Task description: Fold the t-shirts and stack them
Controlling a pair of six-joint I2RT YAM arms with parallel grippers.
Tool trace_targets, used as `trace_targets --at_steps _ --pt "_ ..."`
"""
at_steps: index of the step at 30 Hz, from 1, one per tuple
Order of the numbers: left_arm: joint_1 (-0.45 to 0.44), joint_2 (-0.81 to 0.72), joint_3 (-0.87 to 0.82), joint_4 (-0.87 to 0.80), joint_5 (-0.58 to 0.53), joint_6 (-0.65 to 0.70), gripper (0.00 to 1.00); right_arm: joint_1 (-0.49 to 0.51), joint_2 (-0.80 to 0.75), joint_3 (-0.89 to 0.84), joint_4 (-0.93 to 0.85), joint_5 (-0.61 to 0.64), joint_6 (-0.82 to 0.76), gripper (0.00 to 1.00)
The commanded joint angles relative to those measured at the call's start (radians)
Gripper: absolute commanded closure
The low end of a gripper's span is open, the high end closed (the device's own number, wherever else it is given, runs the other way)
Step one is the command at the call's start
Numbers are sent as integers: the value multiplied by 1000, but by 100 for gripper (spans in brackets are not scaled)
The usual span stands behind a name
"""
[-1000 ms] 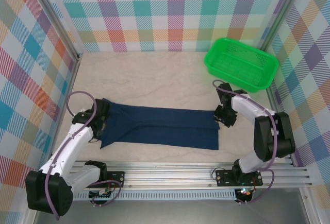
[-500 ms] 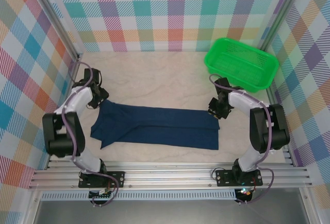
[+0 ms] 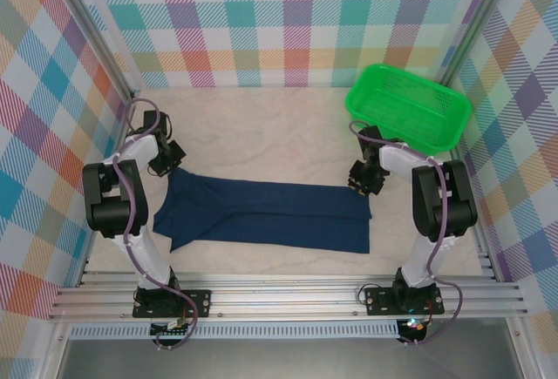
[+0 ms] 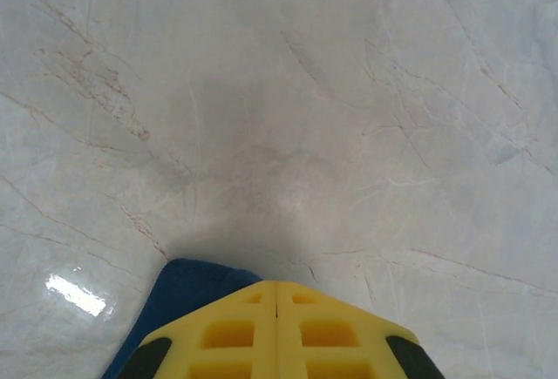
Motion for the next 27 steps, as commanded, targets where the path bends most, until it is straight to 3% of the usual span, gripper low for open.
trace_targets --at_steps 1,16,23,25,27 --pt "34 22 16 10 -2 11 100 0 36 30 -43 56 13 82" --pt "93 70 106 18 56 45 100 -3 72 71 -80 101 35 86" --pt "94 103 131 -24 29 45 100 -3 88 87 -56 68 29 82" --pt "94 106 144 -42 32 48 86 -2 70 79 -45 60 23 78" --pt "93 74 144 -54 5 36 65 2 43 81 -49 61 13 73"
